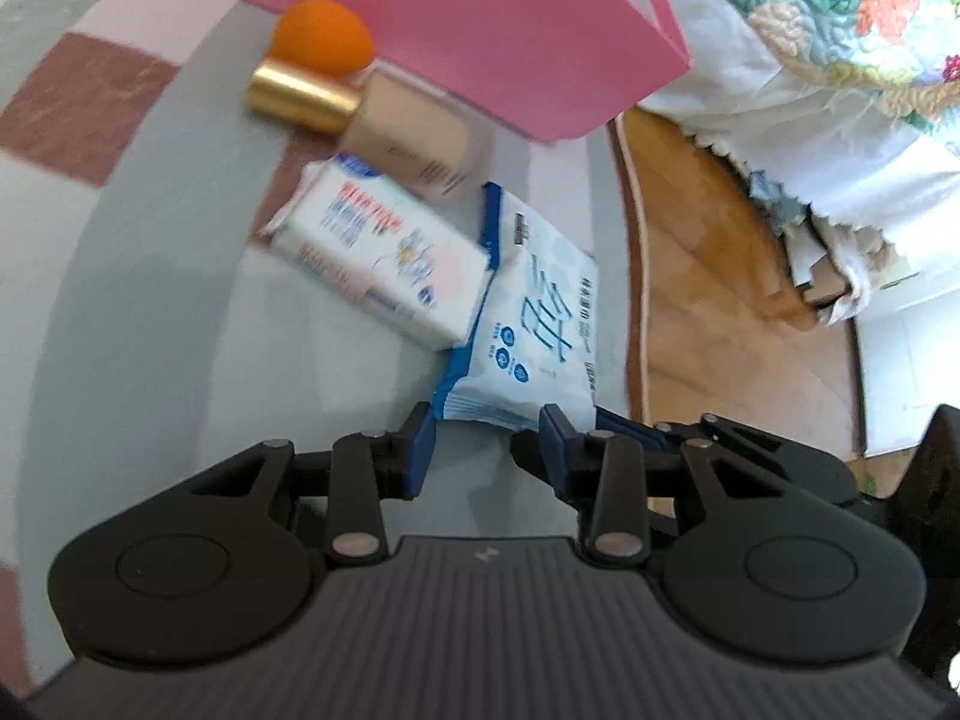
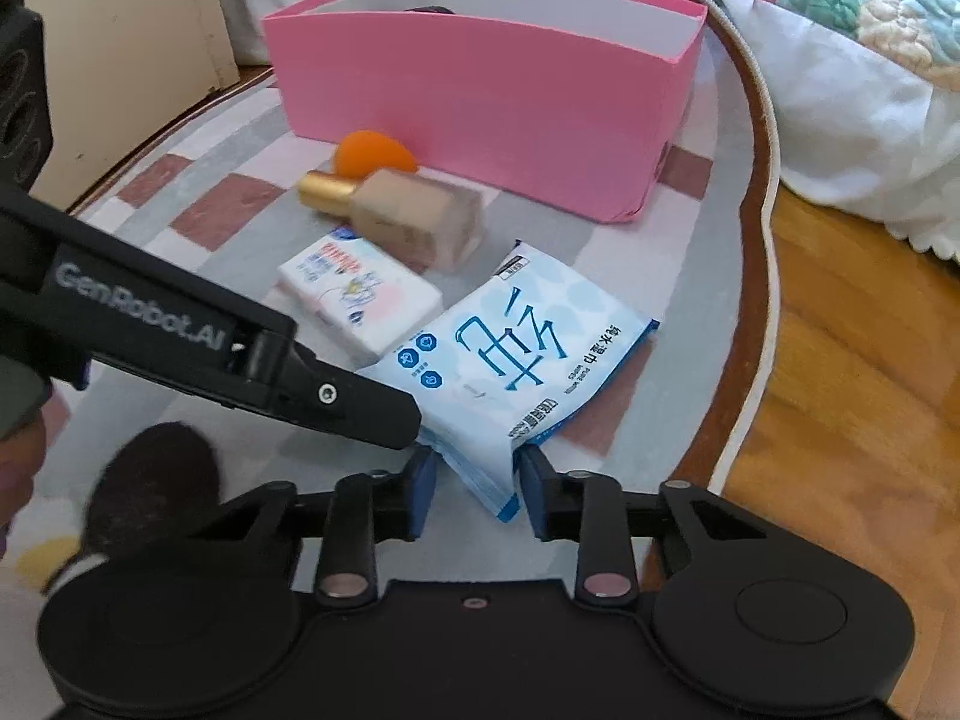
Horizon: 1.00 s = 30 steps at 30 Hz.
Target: Organize objects
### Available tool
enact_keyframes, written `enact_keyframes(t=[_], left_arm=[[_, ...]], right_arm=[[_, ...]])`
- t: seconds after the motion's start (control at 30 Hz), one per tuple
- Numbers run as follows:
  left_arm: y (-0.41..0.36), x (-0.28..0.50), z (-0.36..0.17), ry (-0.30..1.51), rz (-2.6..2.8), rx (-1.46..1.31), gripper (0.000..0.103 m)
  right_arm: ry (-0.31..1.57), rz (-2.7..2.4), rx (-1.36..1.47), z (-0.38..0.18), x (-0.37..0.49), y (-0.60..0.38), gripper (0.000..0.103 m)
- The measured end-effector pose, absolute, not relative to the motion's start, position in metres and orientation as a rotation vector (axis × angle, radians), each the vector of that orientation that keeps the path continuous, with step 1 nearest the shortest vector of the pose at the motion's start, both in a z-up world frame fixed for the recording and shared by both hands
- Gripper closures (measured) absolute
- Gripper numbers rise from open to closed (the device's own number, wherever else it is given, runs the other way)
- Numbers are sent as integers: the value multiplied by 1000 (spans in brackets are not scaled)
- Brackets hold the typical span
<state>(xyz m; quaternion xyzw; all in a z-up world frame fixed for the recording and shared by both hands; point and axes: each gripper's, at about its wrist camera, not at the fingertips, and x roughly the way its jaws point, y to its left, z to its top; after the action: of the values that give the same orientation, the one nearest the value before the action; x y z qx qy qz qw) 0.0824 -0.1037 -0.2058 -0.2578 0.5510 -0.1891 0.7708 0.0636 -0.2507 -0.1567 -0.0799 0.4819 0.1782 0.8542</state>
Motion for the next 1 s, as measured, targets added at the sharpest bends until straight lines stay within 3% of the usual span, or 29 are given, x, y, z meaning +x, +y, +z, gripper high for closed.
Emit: enact_keyframes(t=[0.1, 0.17, 0.33, 0.4, 0.5, 0.9, 1.0], left_arm=[[-93, 77, -204, 1242, -390, -569, 69], [-83, 74, -203, 1273, -407, -646, 69], [-69, 70, -198, 1246, -313, -548, 69], [-64, 71, -201, 1253, -292, -548, 69], [-61, 72, -206, 1267, -296, -581, 69], [-81, 72, -204, 1214, -308, -520, 69], [-86, 73, -203, 1206, -306, -494, 73]], right_arm=[[1037, 394, -153, -154, 49, -239, 71], [1058, 467, -122, -151, 40, -227, 81], [1000, 603, -264, -133, 21, -189, 80], [987, 605, -281, -129, 23, -192, 70], [982, 508, -278, -130, 37, -212, 64], [1085, 399, 76, -163, 96, -296, 54], [1102, 441, 94, -167, 91, -291, 49]])
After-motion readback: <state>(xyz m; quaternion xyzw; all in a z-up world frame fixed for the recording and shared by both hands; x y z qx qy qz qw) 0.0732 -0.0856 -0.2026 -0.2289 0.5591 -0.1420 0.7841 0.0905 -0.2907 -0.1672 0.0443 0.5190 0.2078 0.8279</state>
